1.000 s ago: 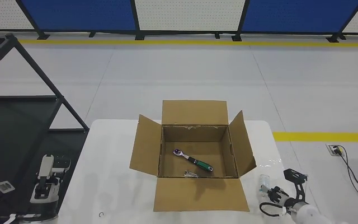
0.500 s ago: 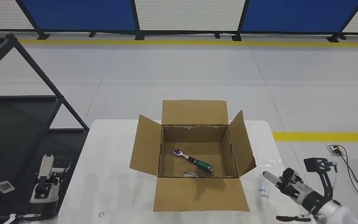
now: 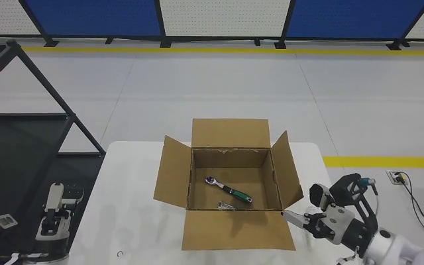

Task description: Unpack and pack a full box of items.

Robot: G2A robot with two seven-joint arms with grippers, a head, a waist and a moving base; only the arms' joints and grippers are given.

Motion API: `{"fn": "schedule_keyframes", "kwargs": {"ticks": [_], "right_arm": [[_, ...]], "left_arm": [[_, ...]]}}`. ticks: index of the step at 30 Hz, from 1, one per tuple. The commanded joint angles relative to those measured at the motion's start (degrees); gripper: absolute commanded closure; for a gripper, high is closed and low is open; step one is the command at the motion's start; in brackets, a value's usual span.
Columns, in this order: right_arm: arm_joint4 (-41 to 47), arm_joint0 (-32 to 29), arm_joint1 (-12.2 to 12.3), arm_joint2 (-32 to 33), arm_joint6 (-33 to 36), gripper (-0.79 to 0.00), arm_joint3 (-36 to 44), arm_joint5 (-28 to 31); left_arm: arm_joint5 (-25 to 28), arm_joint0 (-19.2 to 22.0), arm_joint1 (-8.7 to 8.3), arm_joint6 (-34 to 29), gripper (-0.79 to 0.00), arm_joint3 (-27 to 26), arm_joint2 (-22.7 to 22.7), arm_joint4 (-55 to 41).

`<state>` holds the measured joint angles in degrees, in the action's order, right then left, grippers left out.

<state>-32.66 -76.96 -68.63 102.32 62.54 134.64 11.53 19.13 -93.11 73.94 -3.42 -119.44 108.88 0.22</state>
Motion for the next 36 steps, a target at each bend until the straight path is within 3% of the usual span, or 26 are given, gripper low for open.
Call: {"fn": "schedule_keyframes", "kwargs": {"ticks": [1, 9, 12, 14, 21, 29, 36], "right_arm": [[0.01, -0.01, -0.01, 0.04, -0.06, -0.785, 0.00, 0.12], [0.01, -0.01, -0.01, 0.04, -0.06, -0.785, 0.00, 0.12], [-0.93, 0.65, 0.17, -3.12, -1.44, -0.785, 0.00, 3.37], [-5.46, 4.00, 0.57, -7.41, 0.38, -0.785, 0.00, 7.29], [-15.33, 22.19, 0.43, -26.59, 8.60, -0.785, -5.46, 5.79], [-18.42, 45.56, -2.92, -45.81, 10.04, -0.785, -27.39, -1.58], [-24.20, 56.16, -6.96, -59.01, 5.87, -0.785, -44.25, -7.73]], "left_arm": [[0.00, 0.00, 0.00, 0.00, -0.785, 0.00, 0.00, 0.00], [0.00, 0.00, 0.00, 0.00, -0.785, 0.00, 0.00, 0.00], [0.00, 0.00, 0.00, 0.00, -0.785, 0.00, 0.00, 0.00], [0.00, 0.00, 0.00, 0.00, -0.785, 0.00, 0.00, 0.00], [-0.51, 0.01, -0.02, -0.66, -0.785, -0.68, 0.08, 0.12], [1.62, -1.93, 0.02, -1.36, -0.785, -1.30, 1.31, -0.71], [3.70, -4.16, 0.14, -1.62, -0.785, -1.83, 2.25, -1.77]]}}
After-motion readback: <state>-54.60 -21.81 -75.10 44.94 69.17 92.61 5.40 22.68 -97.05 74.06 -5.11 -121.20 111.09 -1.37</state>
